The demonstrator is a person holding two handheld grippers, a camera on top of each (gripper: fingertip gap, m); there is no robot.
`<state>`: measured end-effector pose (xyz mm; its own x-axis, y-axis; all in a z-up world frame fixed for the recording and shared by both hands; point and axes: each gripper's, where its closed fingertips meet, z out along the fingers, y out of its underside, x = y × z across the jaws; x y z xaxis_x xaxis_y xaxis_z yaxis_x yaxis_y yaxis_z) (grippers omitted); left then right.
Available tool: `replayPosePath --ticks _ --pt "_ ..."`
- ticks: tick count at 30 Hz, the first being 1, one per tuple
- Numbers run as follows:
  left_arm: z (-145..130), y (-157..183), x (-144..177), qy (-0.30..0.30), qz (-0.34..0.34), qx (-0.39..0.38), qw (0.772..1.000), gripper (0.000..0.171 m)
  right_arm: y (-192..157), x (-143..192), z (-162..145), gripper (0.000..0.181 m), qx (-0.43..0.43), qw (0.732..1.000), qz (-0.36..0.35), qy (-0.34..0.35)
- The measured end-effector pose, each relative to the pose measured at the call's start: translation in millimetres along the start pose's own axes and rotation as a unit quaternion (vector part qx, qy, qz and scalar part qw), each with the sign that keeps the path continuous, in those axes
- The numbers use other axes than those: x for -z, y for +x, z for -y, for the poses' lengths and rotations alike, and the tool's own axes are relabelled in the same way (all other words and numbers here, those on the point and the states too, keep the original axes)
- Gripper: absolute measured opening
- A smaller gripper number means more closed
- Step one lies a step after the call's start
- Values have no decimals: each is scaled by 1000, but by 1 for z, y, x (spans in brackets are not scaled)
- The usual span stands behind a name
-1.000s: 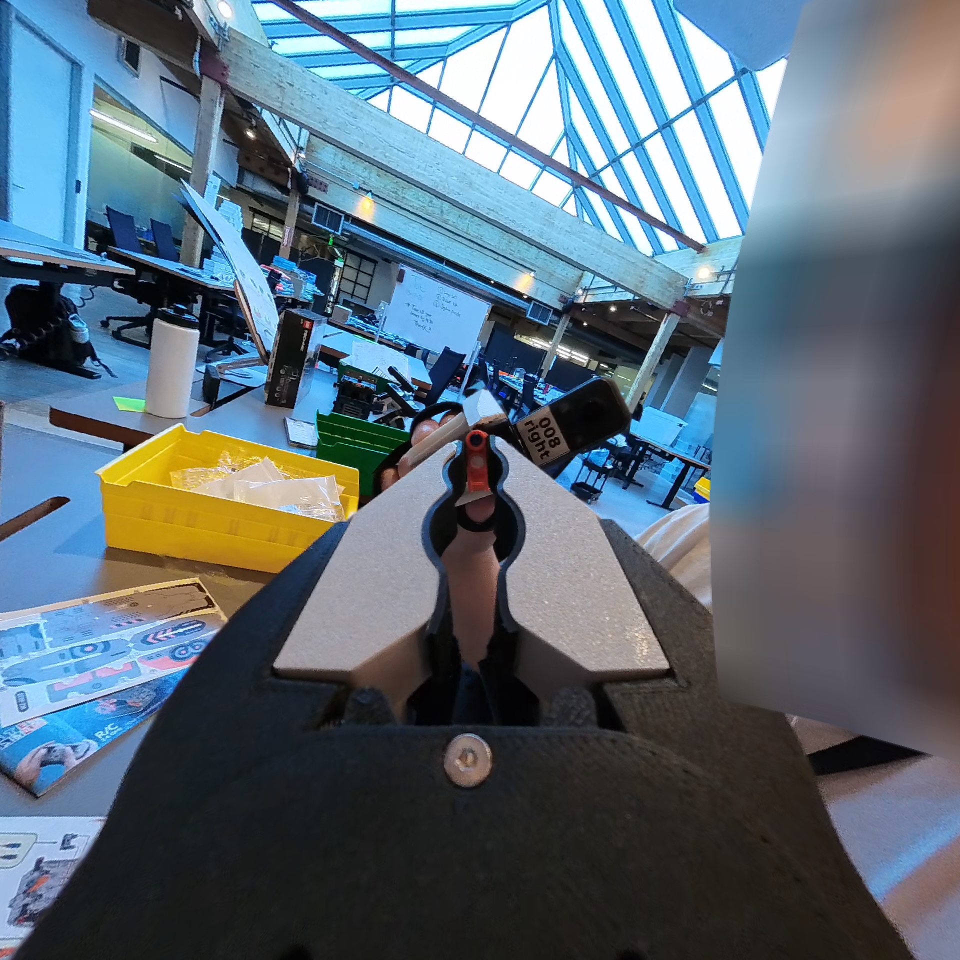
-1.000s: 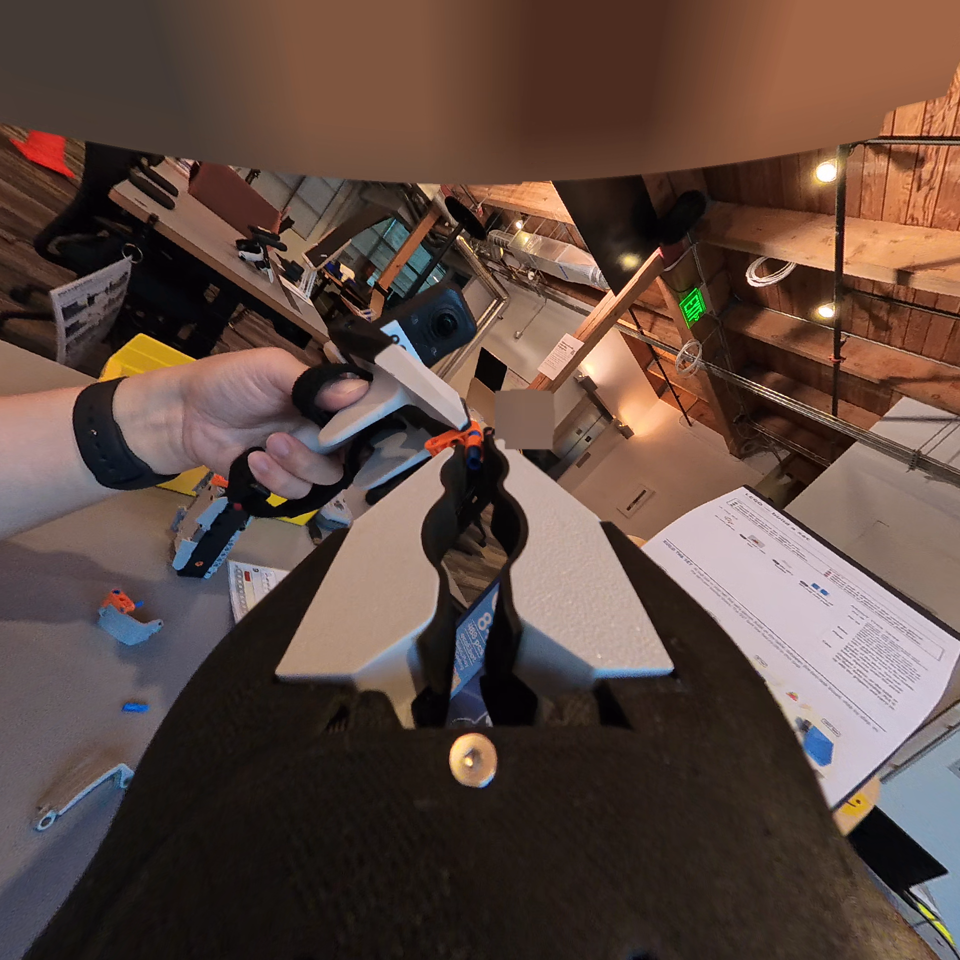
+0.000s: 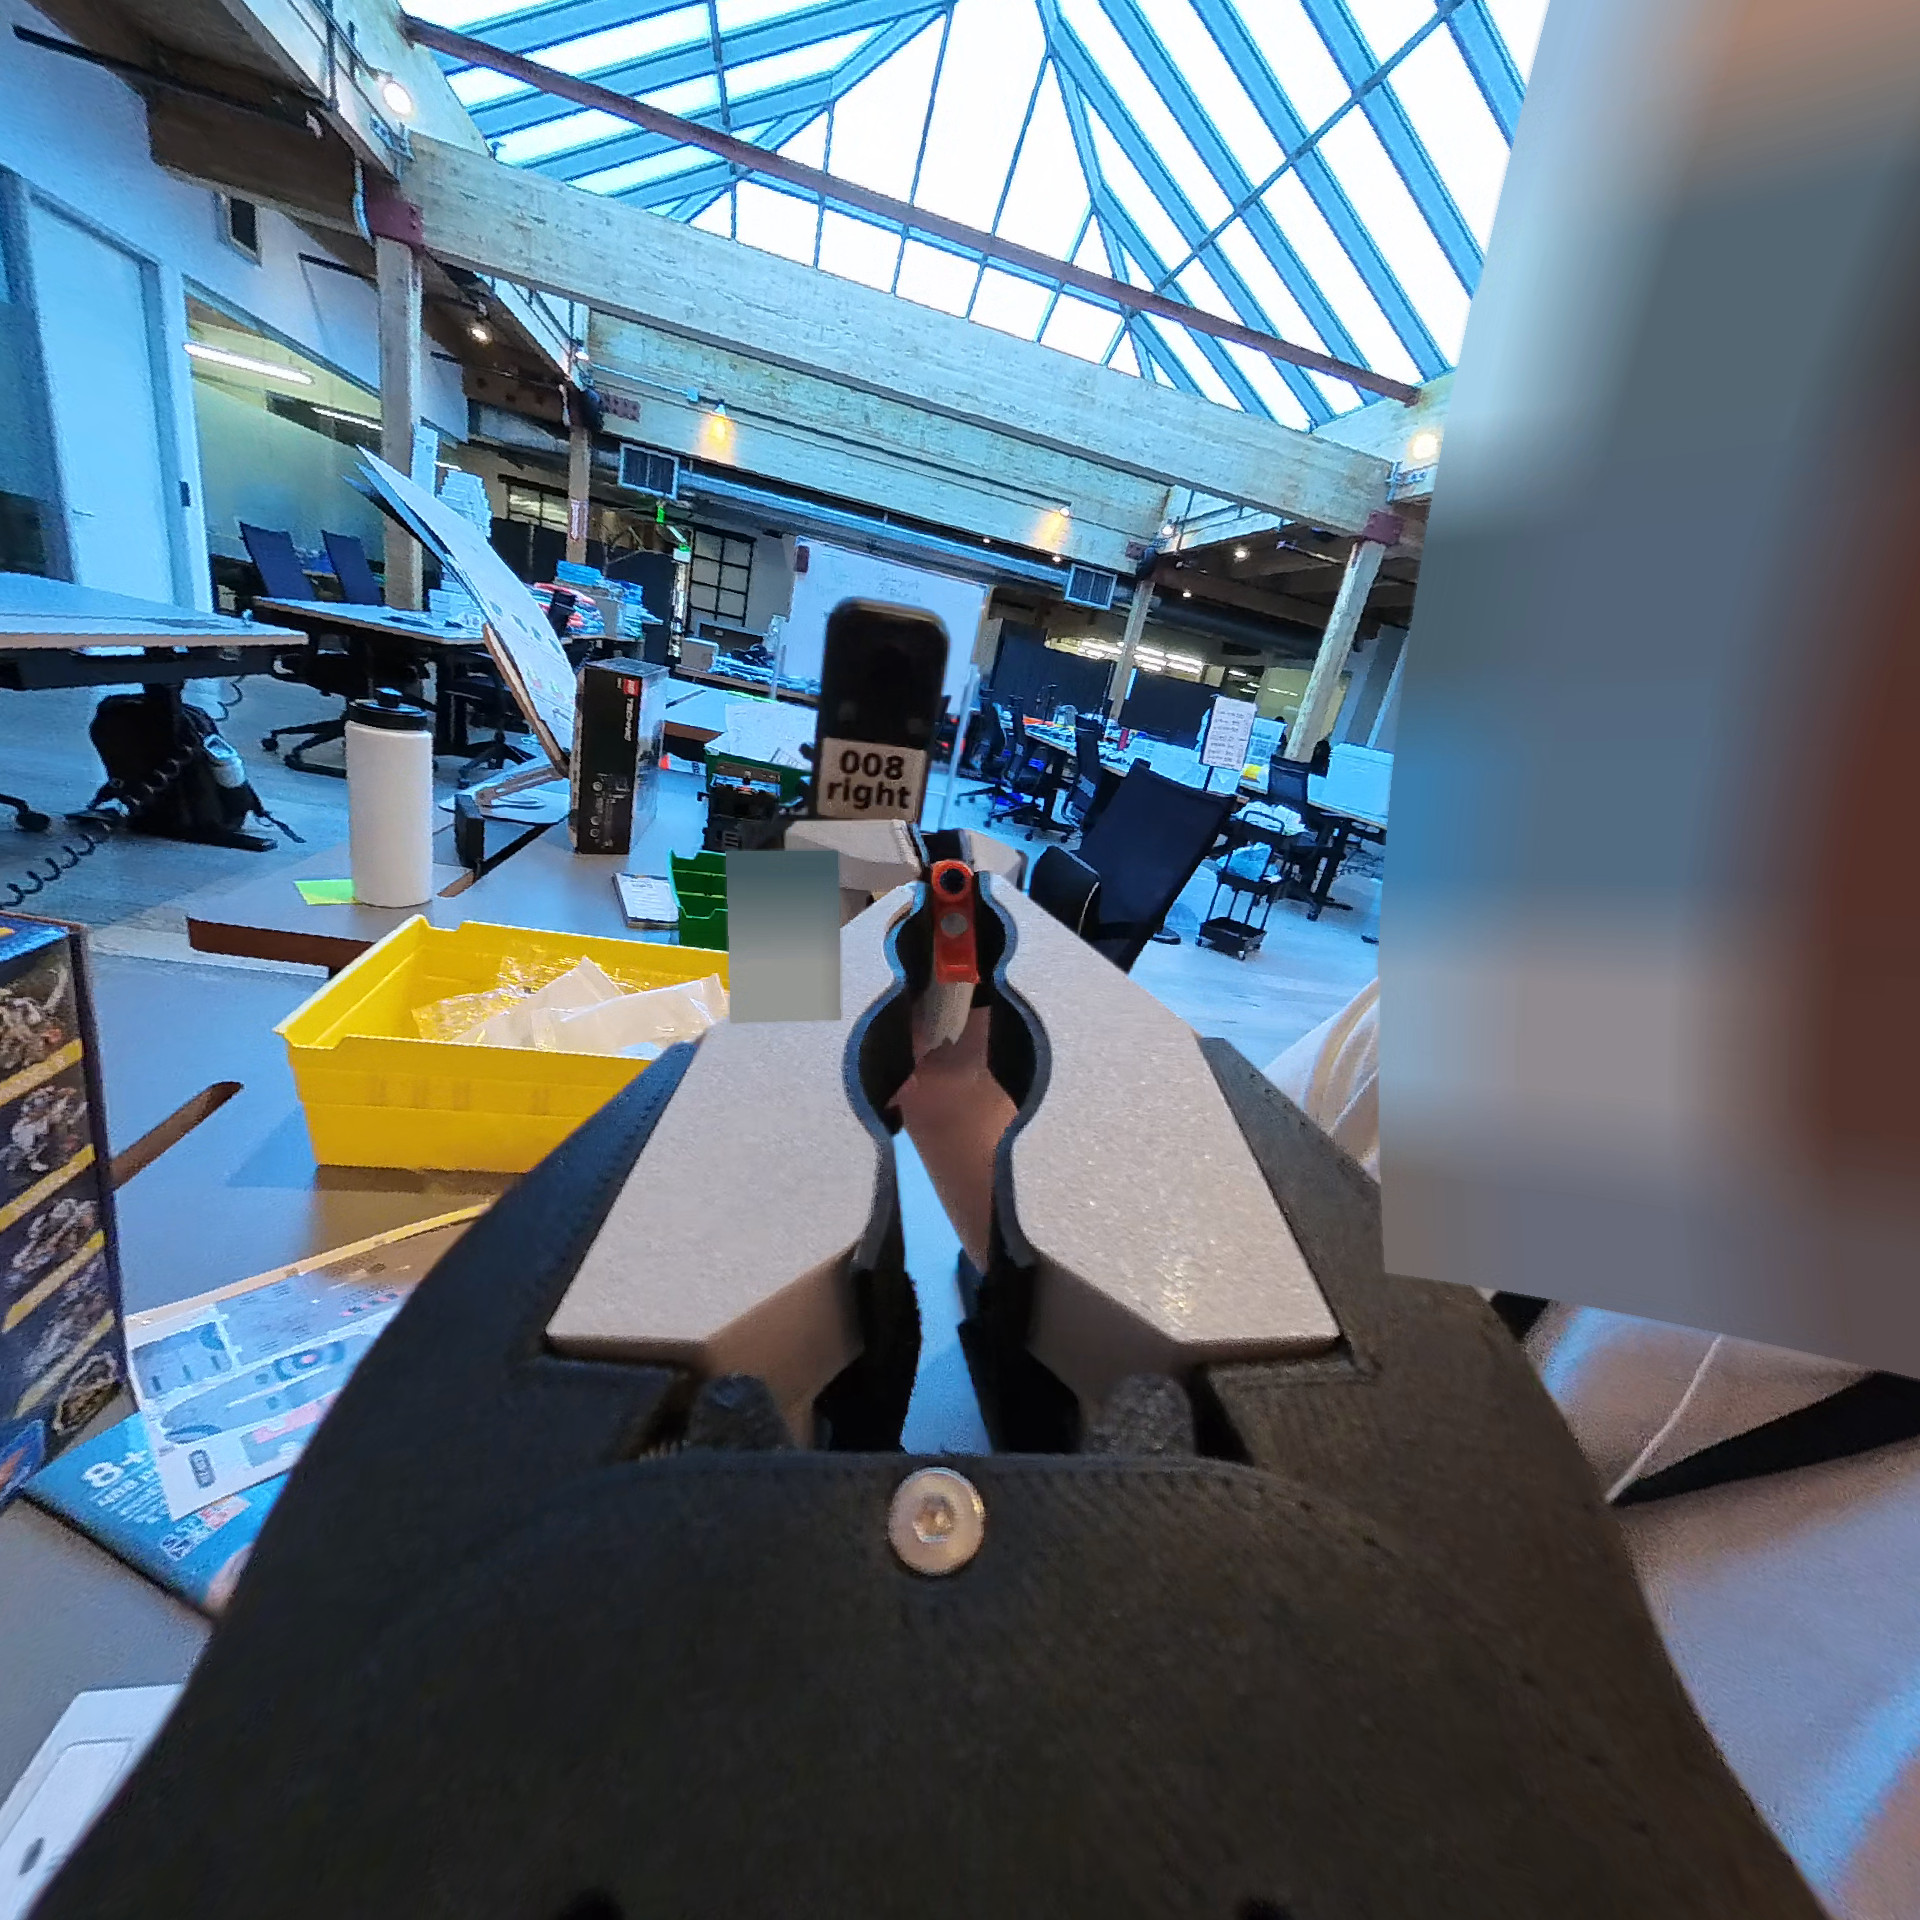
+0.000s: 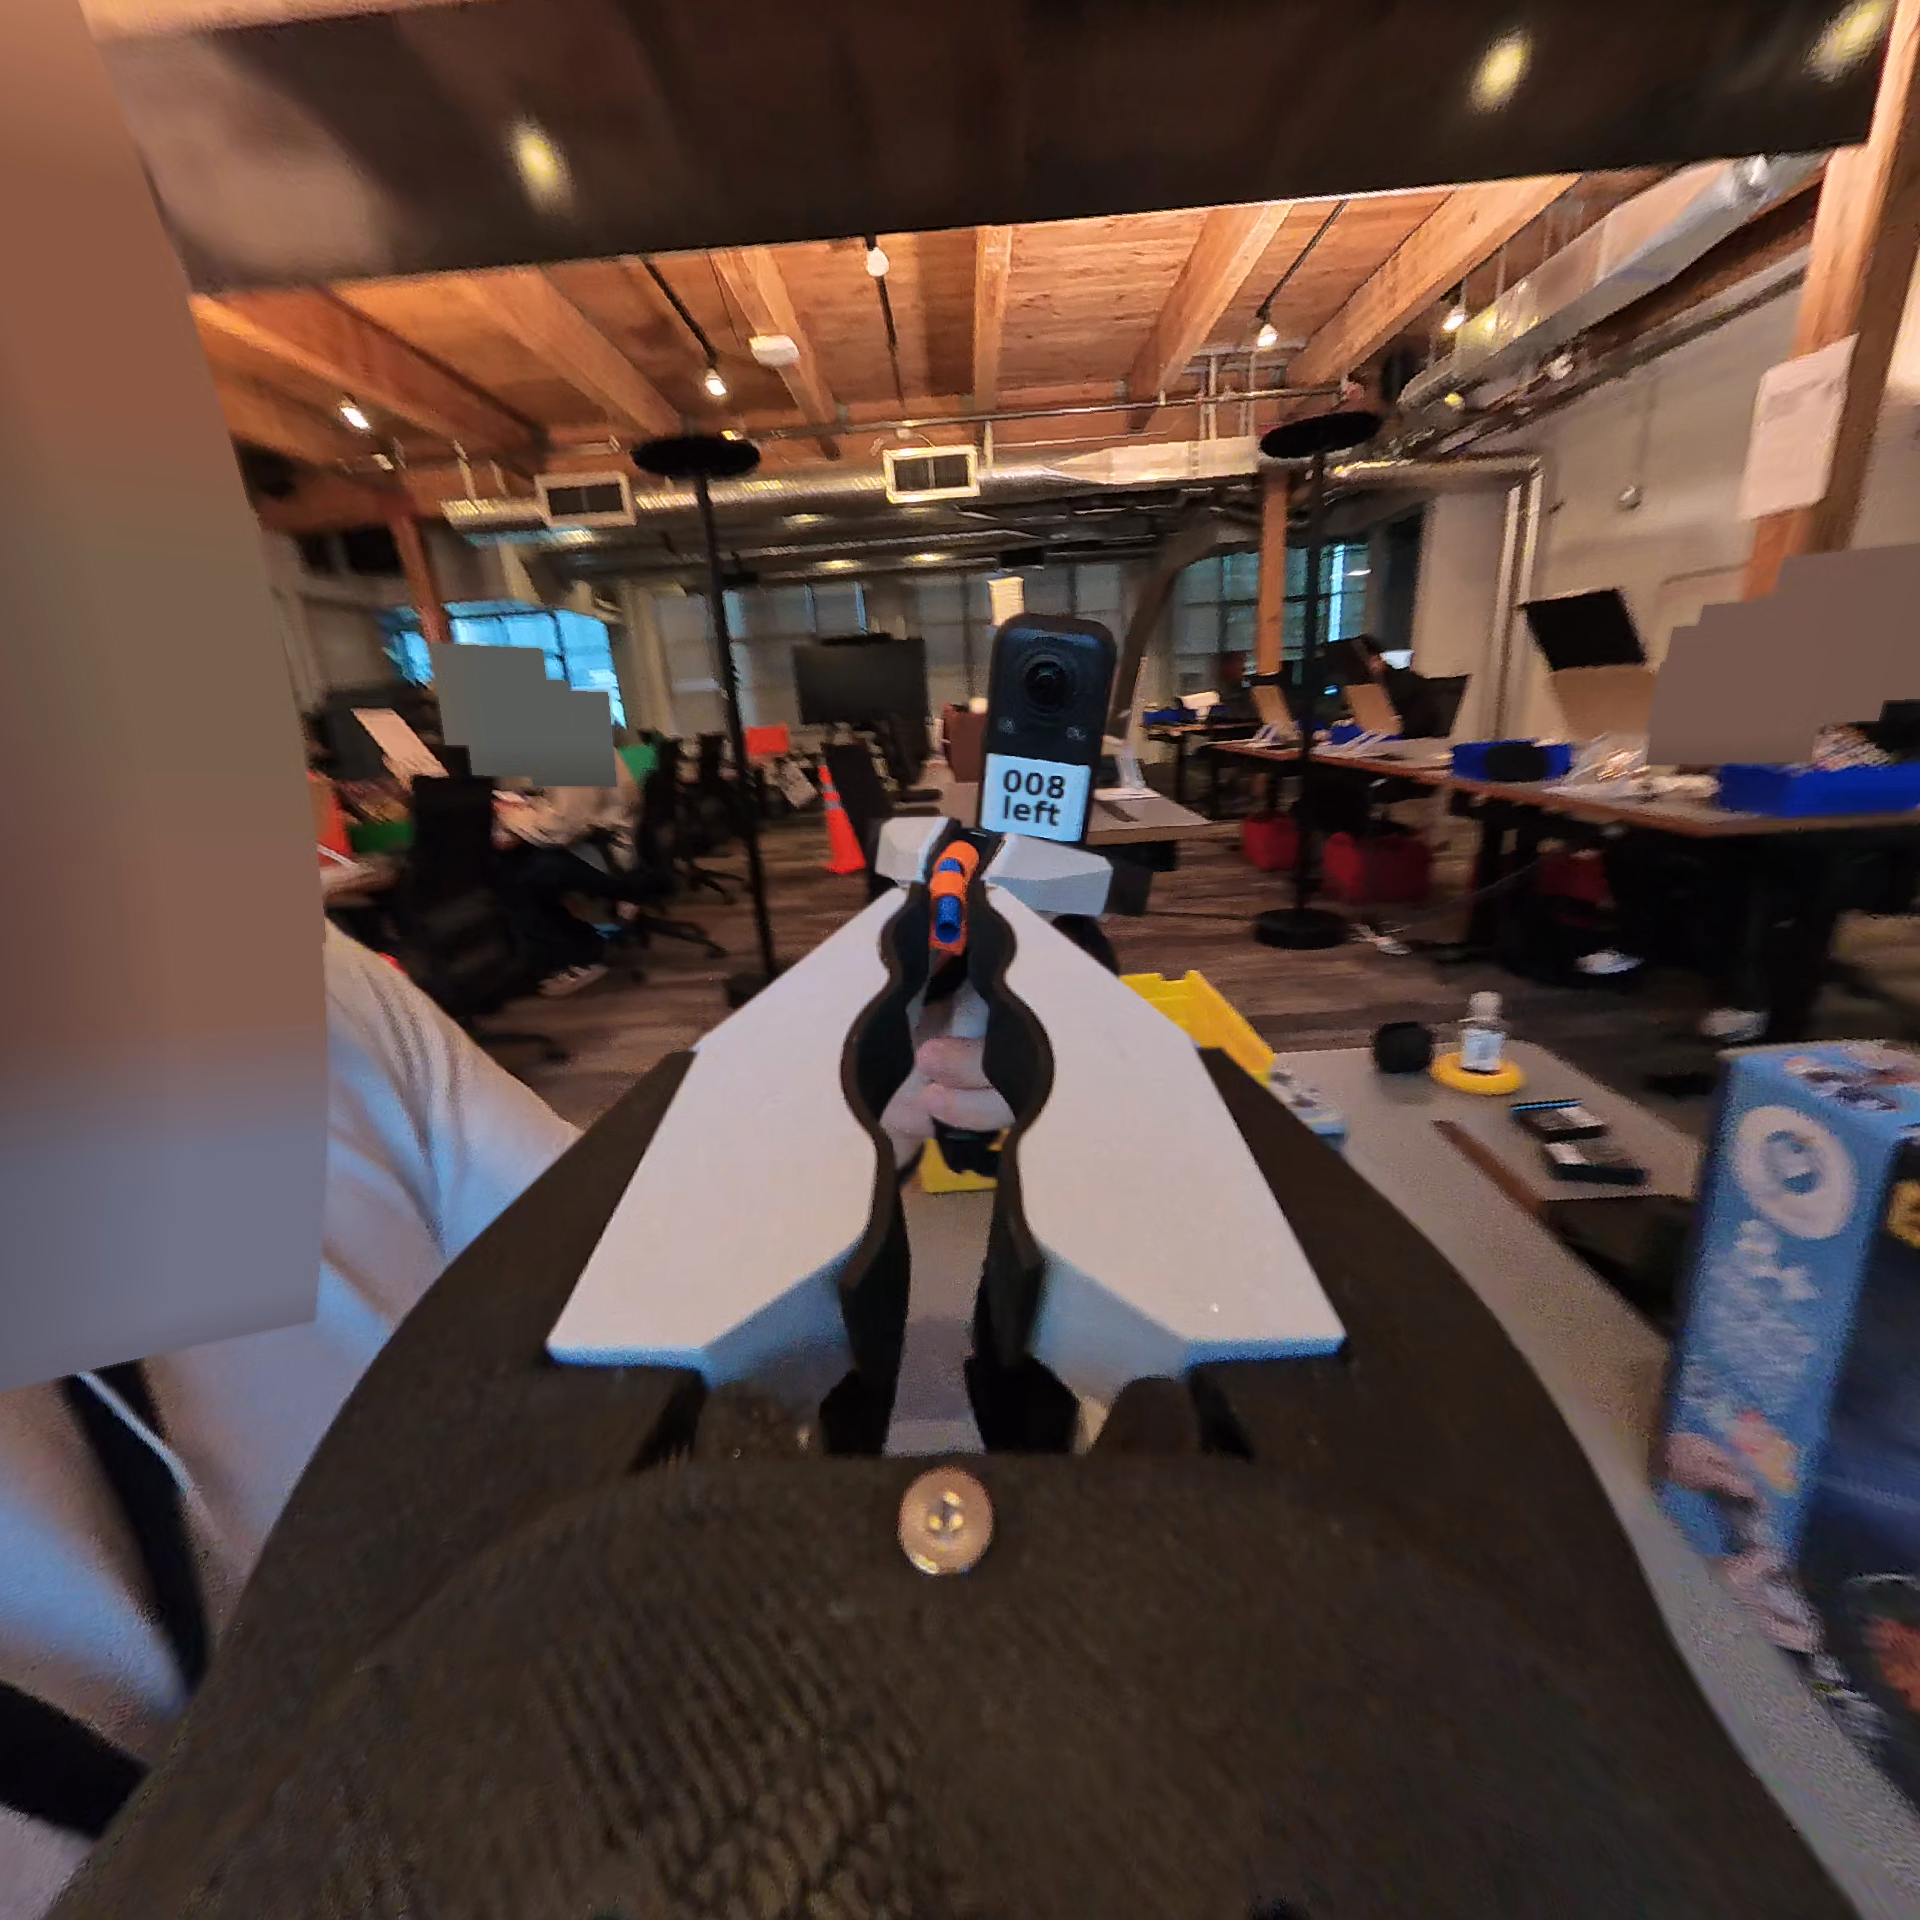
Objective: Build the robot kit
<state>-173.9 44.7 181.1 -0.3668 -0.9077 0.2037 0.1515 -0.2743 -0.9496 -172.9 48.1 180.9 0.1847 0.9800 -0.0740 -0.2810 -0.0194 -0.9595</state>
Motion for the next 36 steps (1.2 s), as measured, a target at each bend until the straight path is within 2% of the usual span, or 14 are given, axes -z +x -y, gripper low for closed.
replayPosePath --ticks 1,3,7,15,27,36 --pt "0 0 0 0 0 -2 1000 5 0 0 -1 6 -24 1000 9 4" --pt "-1 -4 2 -1 7 -8 1000 5 4 -1 -2 6 -63 998 17 10" --pt "-4 -14 5 -13 35 -19 999 5 14 0 -8 6 -85 996 1 5" --pt "-9 -19 5 -27 51 -11 998 5 18 4 -13 5 -35 998 -40 -37" --pt "-12 -23 5 -32 56 -11 998 5 21 6 -16 6 -45 996 -51 -50" --pt "-7 -24 7 -13 53 14 998 5 23 2 -12 5 42 995 -84 -44"
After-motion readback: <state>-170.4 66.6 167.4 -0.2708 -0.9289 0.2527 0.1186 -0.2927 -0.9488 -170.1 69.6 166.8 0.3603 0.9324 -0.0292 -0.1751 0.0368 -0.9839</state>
